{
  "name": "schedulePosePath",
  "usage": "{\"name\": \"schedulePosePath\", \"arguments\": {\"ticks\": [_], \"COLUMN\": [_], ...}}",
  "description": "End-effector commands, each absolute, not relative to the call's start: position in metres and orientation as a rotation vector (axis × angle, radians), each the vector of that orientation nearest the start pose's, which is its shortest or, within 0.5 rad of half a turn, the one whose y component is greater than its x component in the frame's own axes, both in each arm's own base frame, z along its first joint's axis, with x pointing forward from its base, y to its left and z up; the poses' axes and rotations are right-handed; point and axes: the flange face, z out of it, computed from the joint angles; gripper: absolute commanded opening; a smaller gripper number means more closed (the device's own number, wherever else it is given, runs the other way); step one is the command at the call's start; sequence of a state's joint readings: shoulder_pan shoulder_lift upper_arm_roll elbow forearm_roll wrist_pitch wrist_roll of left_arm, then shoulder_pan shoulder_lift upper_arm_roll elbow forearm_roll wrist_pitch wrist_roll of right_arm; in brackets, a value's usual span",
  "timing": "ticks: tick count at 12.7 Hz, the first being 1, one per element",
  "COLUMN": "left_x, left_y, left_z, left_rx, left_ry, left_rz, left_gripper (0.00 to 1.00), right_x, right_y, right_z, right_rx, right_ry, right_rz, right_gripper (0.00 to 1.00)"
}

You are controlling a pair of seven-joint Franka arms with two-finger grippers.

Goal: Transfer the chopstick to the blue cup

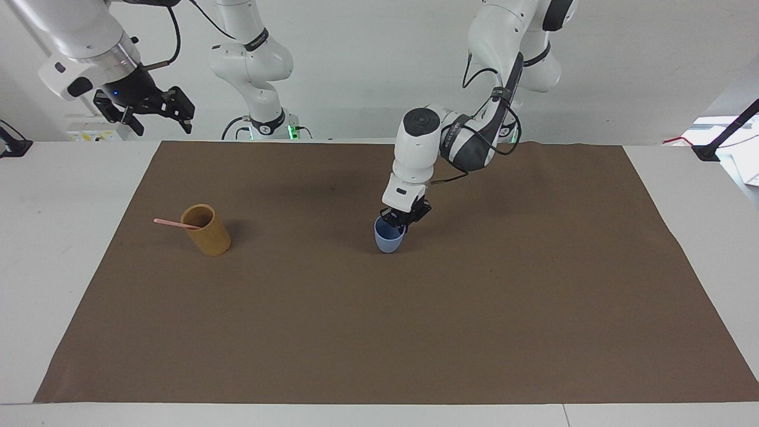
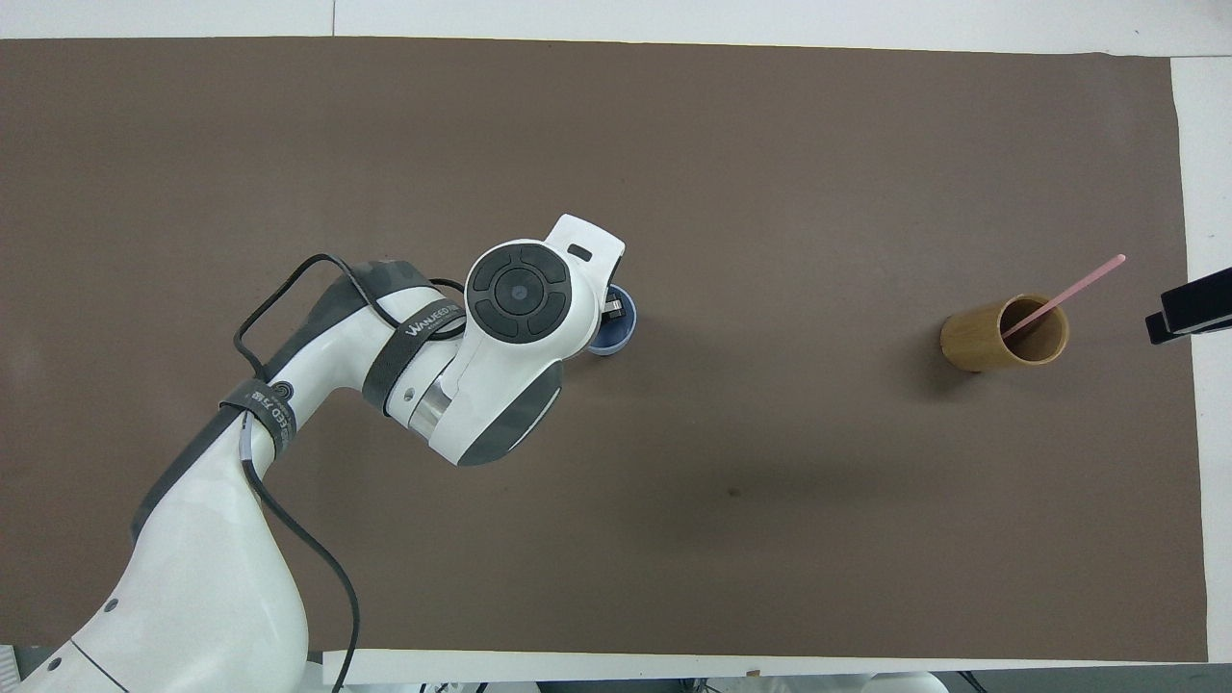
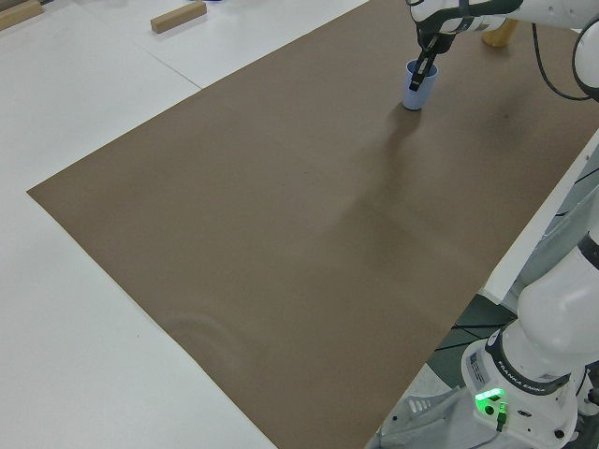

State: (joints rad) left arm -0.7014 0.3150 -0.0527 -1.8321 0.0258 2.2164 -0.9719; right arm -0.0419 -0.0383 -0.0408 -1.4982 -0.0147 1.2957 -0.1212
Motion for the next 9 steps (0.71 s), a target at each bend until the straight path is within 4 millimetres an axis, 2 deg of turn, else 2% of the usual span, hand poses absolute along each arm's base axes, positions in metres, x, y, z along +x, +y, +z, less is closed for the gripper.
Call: {"name": "schedulePosePath", "arguments": {"ticks": [1, 3, 5, 6, 7, 9], "left_x": [0.474, 0.475, 0.499, 0.513, 0.523, 0.535], "left_y": [-0.428, -0.409, -0.362, -0.328, -0.285, -0.183], "left_z": [0.394, 0.451, 0.518, 0.552, 0.583, 0.627], "left_rx": [-3.140, -3.134, -3.066, -3.035, -3.040, -3.071], "left_ry": [-0.355, -0.395, -0.505, -0.530, -0.484, -0.419], "left_rz": [-0.077, -0.092, -0.041, -0.010, 0.013, 0.026], "left_gripper": [0.99, 1.00, 1.00, 1.00, 1.00, 1.00], "right_x": [0.508, 0.509, 0.508, 0.508, 0.505, 0.499], "right_y": [-0.045, -0.046, -0.045, -0.045, -0.045, -0.051], "right_z": [0.659, 0.659, 0.658, 0.658, 0.650, 0.627], "right_rx": [-3.138, -3.138, -3.137, -3.137, -3.136, -3.131], "right_ry": [-0.051, -0.046, -0.051, -0.051, -0.054, -0.062], "right_rz": [0.251, 0.248, 0.253, 0.253, 0.255, 0.184], "right_gripper": [1.00, 1.00, 1.00, 1.00, 1.00, 1.00]}}
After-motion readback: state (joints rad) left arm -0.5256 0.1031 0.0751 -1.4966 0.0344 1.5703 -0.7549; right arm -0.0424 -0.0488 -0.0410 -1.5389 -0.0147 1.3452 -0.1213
